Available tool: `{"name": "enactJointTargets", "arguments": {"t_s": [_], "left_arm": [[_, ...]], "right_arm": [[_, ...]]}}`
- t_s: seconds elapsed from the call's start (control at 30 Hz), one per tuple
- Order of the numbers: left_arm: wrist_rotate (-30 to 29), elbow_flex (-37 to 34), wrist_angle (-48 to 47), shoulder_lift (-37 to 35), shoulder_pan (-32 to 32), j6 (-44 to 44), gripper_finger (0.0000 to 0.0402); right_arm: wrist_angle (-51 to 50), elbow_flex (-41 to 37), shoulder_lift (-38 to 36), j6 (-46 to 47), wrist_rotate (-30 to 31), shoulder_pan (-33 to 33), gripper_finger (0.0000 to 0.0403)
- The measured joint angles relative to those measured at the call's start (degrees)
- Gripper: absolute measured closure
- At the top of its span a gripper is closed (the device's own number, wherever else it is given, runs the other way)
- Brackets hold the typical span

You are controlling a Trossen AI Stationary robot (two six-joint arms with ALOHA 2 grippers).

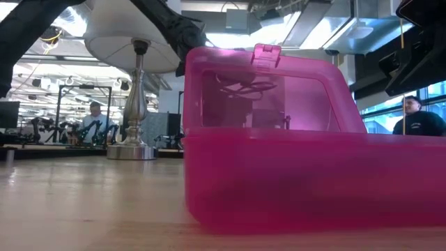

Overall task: Pick & place school supplies into a supply box
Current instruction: Put the black pen into the pink supply box

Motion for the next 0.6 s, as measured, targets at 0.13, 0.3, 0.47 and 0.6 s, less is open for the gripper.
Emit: {"name": "enactJointTargets", "arguments": {"t_s": [0.13,0.3,0.47,0.6], "left_arm": [[0.1,0.0,-0.8,0.0,-1.3,0.3,0.0224],[-2.4,0.0,-0.9,0.0,-2.5,0.7,0.0271],[-5.1,0.0,-0.5,0.0,-2.8,2.5,0.0318],[-2.6,0.0,0.0,0.0,-2.6,6.9,0.0350]], "right_arm": [[0.0,0.0,0.0,-0.1,0.0,0.0,0.0299],[0.0,0.0,0.0,-0.1,0.0,0.0,0.0299],[0.0,0.0,0.0,-0.1,0.0,0.0,0.0299],[0.0,0.0,0.0,-0.1,0.0,0.0,0.0299]]}}
